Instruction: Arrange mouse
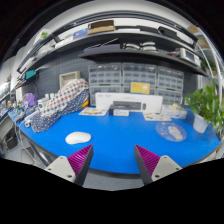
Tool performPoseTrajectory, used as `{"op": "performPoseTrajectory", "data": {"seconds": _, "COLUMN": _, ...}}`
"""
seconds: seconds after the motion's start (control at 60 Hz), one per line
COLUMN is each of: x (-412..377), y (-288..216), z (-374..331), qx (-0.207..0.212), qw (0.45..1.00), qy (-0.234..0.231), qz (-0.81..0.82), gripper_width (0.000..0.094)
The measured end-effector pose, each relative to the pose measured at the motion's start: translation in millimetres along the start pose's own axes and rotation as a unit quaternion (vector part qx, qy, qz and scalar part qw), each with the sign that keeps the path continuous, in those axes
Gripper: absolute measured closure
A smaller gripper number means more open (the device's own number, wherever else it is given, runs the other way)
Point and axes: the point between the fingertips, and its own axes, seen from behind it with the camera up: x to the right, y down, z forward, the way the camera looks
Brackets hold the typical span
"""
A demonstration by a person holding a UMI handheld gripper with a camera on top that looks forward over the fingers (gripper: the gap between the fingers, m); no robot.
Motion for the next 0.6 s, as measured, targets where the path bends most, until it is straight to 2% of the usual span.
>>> {"op": "performPoseTrajectory", "data": {"seconds": 0.25, "x": -134.6, "y": 49.5, "z": 52.1, "qx": -0.064, "qw": 0.997, "qy": -0.042, "qz": 0.007, "gripper_width": 0.0093}}
{"op": "performPoseTrajectory", "data": {"seconds": 0.367, "x": -165.0, "y": 55.7, "z": 83.0, "qx": -0.083, "qw": 0.996, "qy": -0.029, "qz": 0.009, "gripper_width": 0.0092}}
{"op": "performPoseTrajectory", "data": {"seconds": 0.6, "x": -187.2, "y": 44.1, "z": 149.8, "qx": -0.094, "qw": 0.995, "qy": 0.008, "qz": 0.034, "gripper_width": 0.0109}}
